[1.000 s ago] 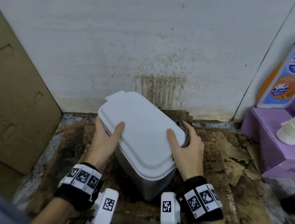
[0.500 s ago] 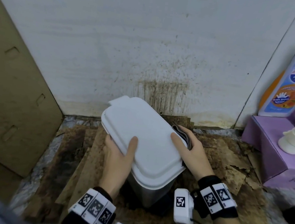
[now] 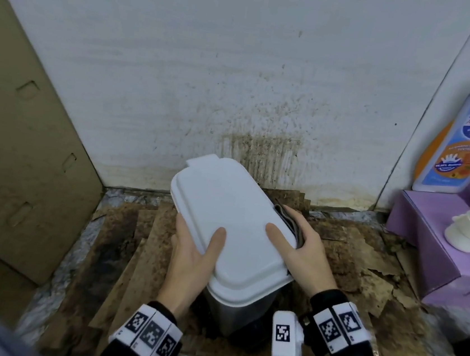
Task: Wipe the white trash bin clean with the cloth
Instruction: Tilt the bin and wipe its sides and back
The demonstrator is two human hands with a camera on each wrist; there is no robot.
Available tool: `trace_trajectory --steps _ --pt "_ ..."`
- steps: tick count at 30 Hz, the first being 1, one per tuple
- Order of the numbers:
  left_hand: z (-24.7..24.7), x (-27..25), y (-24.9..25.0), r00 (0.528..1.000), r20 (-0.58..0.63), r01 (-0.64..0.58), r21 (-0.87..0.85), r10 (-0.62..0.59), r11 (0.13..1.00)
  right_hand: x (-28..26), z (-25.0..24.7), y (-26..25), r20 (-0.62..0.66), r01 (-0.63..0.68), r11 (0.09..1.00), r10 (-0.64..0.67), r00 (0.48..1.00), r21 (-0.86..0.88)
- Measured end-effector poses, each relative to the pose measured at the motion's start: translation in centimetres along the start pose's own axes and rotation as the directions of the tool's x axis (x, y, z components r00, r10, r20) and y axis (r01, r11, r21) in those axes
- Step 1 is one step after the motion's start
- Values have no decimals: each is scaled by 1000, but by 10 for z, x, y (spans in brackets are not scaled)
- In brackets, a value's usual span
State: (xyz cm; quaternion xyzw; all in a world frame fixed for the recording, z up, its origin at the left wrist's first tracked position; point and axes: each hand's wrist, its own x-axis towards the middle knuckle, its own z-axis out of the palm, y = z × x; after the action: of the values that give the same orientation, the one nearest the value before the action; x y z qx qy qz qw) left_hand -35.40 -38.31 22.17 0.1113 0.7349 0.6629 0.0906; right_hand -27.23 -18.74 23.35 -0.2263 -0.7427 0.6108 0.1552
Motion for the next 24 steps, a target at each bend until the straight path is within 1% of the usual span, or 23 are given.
trace_trajectory --steps 2,4,7,9,14,19,24 --pt "-6 8 6 997 76 -13 -27 15 1000 -10 10 2 -123 1 1000 -2 992 -7" --pt "-12 15 15 985 175 2 -86 13 996 -20 21 1 -215 -29 1000 27 976 -7" --pt "-21 25 22 967 256 33 -108 -5 994 -35 38 -5 -311 -47 998 31 950 -41" --pt "-24 28 23 955 295 63 -94 -33 994 -42 45 -8 -350 -71 995 42 936 -69" --pt "-28 33 20 932 360 63 -61 -37 996 -47 53 -8 -363 -102 992 68 929 -74" --pt "-36 40 22 913 406 54 -28 -38 998 -49 61 -10 -347 -80 995 53 936 -64" --pt "-40 40 23 908 418 40 -19 -29 999 -48 64 -7 -336 -48 998 33 941 -37"
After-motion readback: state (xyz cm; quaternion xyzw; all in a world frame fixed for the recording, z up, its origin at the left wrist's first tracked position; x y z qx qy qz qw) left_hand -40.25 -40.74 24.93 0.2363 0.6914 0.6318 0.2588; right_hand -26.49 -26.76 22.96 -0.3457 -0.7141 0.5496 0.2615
